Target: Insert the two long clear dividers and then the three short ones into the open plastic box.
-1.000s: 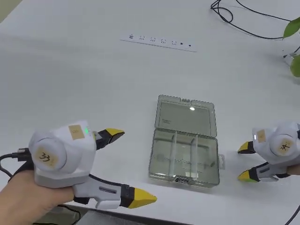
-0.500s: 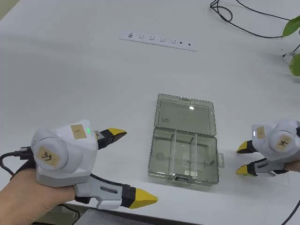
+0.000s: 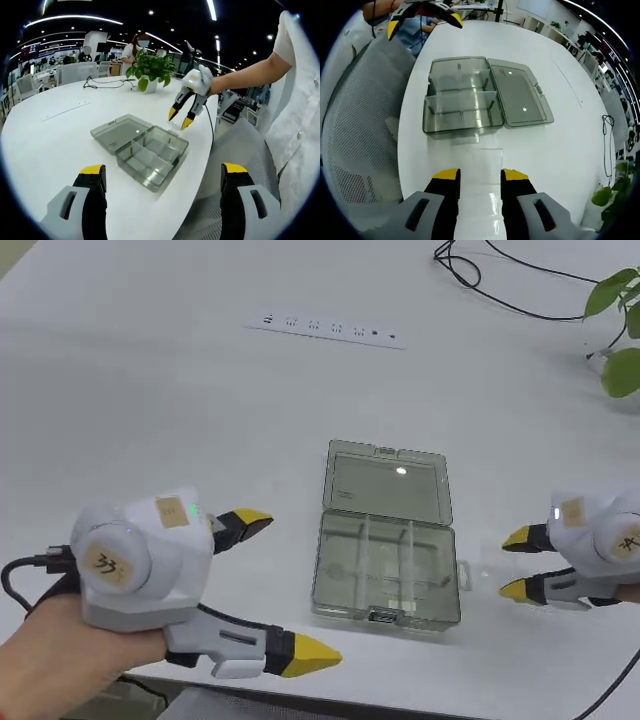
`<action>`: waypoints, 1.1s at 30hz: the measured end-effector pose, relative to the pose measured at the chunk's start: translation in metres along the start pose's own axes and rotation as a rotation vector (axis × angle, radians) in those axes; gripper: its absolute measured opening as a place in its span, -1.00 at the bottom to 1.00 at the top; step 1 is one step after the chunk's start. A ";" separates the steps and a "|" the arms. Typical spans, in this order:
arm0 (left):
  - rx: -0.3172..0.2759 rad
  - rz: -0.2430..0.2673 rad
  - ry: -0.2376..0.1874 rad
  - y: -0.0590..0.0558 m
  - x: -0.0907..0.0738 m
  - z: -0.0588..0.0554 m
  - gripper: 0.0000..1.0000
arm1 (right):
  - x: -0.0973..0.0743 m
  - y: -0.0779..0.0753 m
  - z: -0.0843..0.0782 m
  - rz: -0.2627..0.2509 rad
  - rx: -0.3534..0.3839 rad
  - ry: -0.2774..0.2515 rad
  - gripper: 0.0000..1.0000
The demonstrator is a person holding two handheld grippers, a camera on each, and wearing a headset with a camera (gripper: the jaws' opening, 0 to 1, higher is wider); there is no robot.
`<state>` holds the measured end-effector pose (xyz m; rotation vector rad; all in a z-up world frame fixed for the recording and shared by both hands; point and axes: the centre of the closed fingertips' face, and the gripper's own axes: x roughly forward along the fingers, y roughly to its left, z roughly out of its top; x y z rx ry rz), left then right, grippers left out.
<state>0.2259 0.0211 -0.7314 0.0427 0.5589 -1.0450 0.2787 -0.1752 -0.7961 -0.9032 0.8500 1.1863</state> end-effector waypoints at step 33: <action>-0.460 -0.199 -0.151 -0.052 0.032 0.069 0.02 | -0.069 0.047 0.124 -0.173 -0.206 -0.140 -0.35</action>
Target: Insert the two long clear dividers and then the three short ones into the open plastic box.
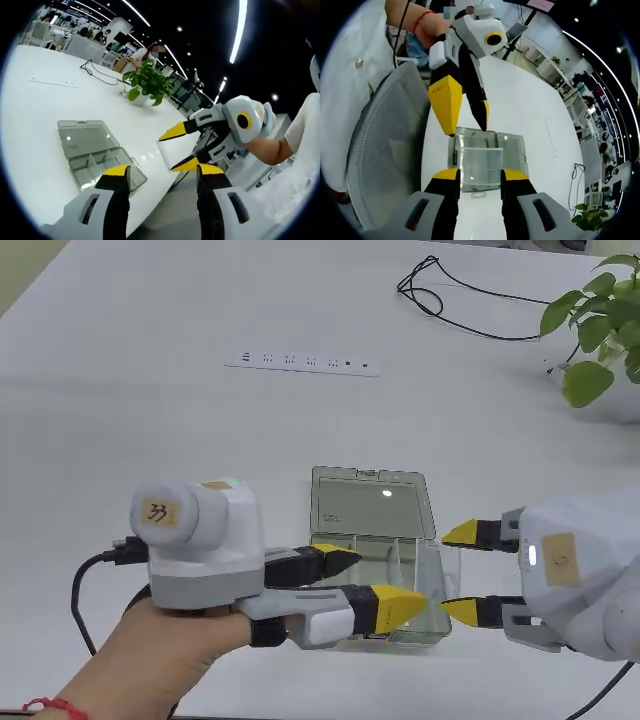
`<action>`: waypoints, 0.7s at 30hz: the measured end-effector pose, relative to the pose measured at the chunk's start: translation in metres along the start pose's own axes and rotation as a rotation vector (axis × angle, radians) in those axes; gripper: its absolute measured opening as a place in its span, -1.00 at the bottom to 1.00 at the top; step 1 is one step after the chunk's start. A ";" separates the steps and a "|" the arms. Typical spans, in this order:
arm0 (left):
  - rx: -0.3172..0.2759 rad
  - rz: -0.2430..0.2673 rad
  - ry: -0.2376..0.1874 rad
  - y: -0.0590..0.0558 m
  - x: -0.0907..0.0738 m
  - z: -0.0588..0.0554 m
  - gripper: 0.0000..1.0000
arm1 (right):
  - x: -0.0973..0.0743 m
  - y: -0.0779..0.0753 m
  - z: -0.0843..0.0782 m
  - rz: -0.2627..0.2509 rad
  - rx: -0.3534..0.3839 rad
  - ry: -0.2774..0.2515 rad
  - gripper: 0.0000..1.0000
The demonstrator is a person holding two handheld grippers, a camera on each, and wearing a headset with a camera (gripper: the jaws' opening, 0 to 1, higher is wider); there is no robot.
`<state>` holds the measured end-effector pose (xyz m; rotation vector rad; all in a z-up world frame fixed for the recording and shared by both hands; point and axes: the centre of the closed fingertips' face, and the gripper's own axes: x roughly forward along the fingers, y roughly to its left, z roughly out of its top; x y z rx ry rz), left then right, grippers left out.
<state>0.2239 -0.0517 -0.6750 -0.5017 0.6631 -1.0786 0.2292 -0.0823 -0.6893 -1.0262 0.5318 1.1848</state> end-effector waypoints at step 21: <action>-0.138 -0.081 -0.007 -0.006 0.010 -0.003 -0.71 | -0.008 0.007 0.028 0.001 -0.020 -0.041 -0.35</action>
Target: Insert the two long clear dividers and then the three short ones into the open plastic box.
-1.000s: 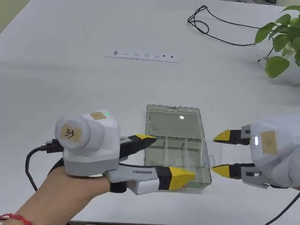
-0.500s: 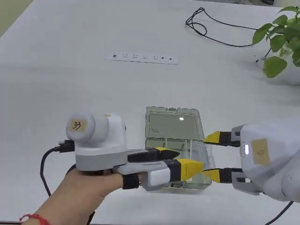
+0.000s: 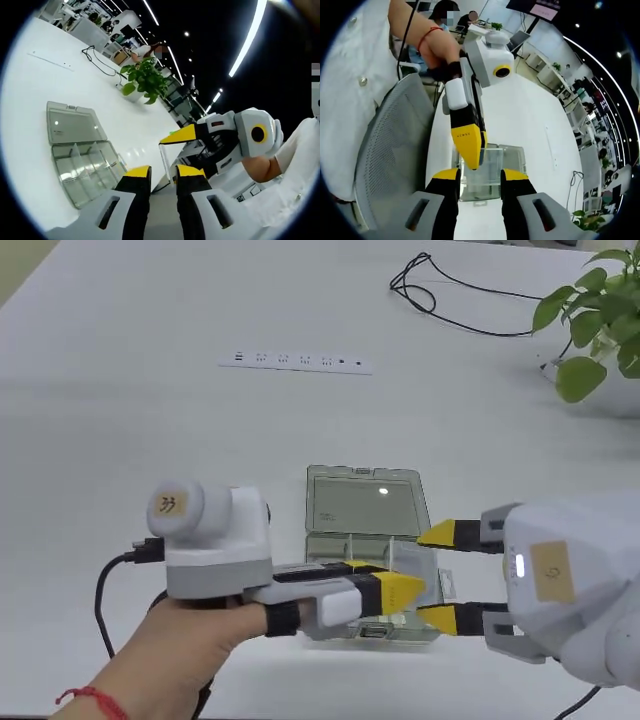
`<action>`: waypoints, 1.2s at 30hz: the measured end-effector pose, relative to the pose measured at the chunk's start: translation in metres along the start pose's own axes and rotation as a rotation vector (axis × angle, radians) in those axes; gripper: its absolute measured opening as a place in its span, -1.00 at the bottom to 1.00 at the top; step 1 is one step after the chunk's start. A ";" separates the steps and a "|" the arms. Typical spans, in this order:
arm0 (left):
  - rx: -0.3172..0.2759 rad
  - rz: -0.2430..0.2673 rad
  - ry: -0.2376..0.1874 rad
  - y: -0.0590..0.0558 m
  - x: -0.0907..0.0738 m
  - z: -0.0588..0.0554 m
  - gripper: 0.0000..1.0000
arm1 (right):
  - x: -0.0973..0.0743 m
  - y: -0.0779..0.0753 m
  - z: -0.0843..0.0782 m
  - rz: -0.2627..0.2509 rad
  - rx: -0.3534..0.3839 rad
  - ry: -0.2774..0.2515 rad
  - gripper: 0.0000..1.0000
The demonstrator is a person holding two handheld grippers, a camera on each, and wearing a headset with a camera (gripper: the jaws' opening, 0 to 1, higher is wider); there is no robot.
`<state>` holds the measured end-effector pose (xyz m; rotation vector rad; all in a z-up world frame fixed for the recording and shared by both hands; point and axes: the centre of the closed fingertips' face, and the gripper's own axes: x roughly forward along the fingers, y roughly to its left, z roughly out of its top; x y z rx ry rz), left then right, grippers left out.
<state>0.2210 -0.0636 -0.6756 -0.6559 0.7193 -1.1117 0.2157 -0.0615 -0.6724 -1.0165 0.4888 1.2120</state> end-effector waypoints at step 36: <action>0.126 -0.027 0.021 -0.004 -0.005 -0.004 -1.00 | -0.017 -0.011 0.011 0.045 0.136 -0.110 -0.34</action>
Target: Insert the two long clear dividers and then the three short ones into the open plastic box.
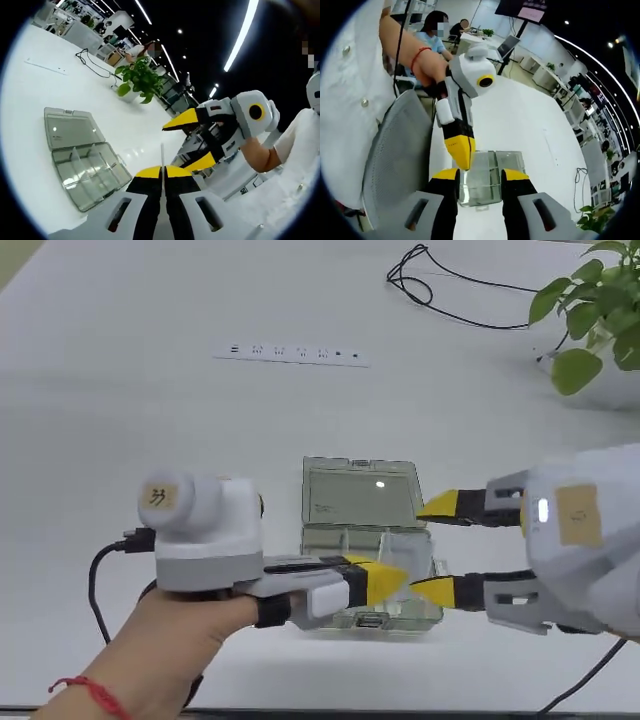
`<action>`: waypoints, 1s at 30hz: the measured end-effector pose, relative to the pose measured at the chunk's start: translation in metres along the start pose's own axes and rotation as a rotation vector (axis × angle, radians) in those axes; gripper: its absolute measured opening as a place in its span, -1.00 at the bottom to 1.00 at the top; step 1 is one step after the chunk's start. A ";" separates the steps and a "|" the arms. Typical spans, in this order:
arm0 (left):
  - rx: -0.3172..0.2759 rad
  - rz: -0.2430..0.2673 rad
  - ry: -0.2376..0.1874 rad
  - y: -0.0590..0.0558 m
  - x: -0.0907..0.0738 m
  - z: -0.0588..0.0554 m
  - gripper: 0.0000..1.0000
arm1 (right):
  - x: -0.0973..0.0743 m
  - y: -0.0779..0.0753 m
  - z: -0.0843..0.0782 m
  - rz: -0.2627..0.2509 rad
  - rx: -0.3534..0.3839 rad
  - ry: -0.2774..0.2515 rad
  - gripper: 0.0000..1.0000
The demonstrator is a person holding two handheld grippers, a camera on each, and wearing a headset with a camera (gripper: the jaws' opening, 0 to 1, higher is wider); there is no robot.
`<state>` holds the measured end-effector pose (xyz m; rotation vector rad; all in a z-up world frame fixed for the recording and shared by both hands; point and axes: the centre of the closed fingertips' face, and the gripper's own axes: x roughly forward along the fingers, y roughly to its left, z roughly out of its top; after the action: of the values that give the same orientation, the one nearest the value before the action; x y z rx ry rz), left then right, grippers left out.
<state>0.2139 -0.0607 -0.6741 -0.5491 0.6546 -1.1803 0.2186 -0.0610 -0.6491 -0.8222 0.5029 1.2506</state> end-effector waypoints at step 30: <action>0.554 -0.137 0.074 -0.033 -0.012 -0.008 -1.00 | -0.008 0.033 0.018 0.521 0.084 -0.051 -0.83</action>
<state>0.1838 -0.0589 -0.6546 -0.0819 0.3292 -1.4457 0.1832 -0.0484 -0.6407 -0.6028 0.7531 1.7094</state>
